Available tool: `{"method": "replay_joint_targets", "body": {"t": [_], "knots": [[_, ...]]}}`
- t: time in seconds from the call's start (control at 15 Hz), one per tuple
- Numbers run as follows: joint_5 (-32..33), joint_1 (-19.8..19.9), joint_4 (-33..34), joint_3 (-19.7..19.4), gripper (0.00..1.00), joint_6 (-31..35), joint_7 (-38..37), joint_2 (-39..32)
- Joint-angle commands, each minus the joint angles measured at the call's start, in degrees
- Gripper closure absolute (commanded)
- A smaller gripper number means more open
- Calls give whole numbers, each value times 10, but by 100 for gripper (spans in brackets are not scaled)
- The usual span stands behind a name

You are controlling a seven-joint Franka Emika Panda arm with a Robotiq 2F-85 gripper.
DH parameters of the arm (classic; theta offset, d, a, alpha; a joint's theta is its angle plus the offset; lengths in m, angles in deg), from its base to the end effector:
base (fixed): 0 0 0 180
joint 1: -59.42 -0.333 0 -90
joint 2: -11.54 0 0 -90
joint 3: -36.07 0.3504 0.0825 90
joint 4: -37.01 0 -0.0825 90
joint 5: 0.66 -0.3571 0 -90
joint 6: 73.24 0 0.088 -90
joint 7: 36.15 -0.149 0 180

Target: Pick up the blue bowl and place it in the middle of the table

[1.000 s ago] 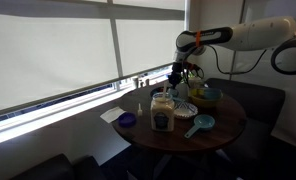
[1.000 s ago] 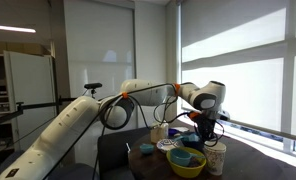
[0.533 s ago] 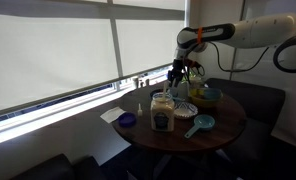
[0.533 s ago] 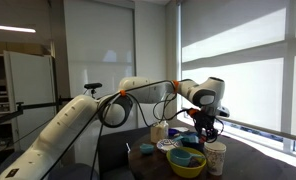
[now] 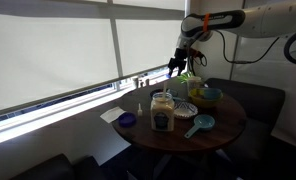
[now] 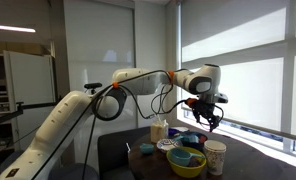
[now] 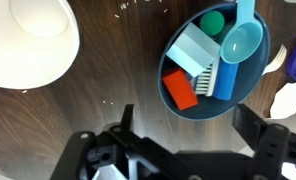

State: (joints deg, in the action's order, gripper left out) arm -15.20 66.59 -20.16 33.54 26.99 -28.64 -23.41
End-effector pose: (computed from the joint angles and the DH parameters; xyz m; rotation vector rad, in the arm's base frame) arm 0.7329 -0.0814 0.5107 -2.9254 0.0818 -0.2548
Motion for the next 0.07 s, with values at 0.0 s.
{"method": "replay_joint_targets", "body": {"t": [0.0], "knots": [[8, -3, -7, -2, 0, 2, 0, 7]]}}
